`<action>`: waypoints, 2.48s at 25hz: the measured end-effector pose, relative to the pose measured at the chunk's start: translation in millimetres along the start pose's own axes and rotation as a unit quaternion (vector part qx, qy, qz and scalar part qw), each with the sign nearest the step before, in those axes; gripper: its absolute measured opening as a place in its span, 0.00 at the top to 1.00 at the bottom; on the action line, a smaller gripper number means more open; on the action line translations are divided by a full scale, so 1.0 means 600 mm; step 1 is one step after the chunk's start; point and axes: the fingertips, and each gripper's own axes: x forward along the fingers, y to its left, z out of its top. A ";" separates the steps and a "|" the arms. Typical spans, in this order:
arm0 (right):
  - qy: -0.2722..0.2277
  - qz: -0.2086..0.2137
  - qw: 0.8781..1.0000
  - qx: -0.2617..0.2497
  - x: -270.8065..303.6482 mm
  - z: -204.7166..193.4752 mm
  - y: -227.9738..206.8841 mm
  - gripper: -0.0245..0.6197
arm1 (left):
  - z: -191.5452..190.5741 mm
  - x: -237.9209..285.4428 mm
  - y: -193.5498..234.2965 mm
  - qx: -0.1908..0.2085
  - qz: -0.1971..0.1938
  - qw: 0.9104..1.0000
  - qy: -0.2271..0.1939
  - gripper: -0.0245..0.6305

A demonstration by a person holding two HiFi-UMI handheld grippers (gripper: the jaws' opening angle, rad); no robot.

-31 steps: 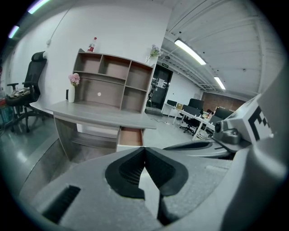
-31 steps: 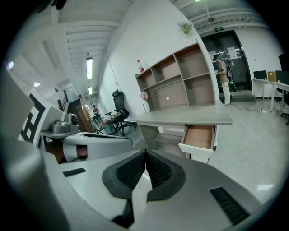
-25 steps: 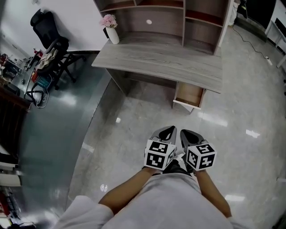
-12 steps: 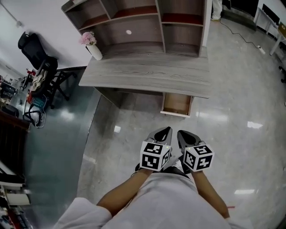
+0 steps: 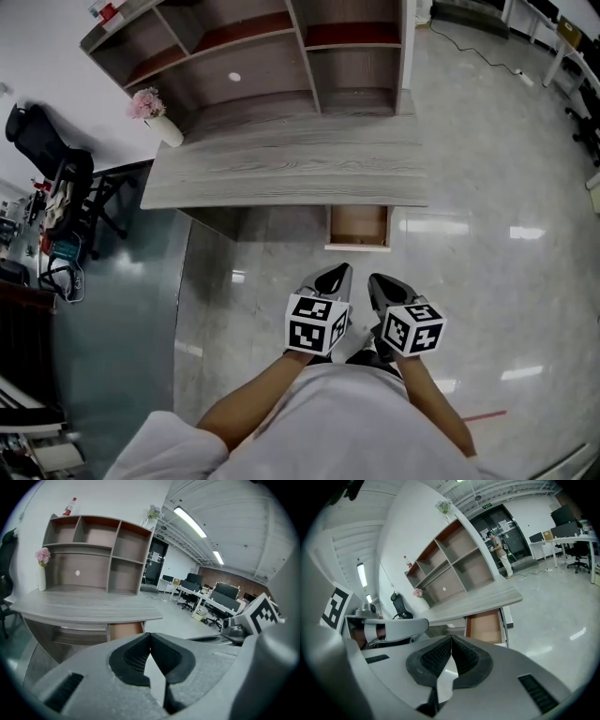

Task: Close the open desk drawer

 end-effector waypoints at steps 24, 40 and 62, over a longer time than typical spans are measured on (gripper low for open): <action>-0.056 -0.092 0.965 0.239 0.208 -0.086 -0.119 0.96 | -0.054 0.179 0.165 0.086 -0.111 0.984 0.109 0.96; -0.116 -0.100 0.919 0.362 0.262 -0.149 -0.162 0.79 | -0.099 0.212 0.200 0.115 -0.126 0.980 0.105 0.96; -0.197 -0.089 0.833 0.509 0.338 -0.161 -0.235 0.62 | -0.121 0.213 0.241 0.114 -0.113 0.981 0.109 0.96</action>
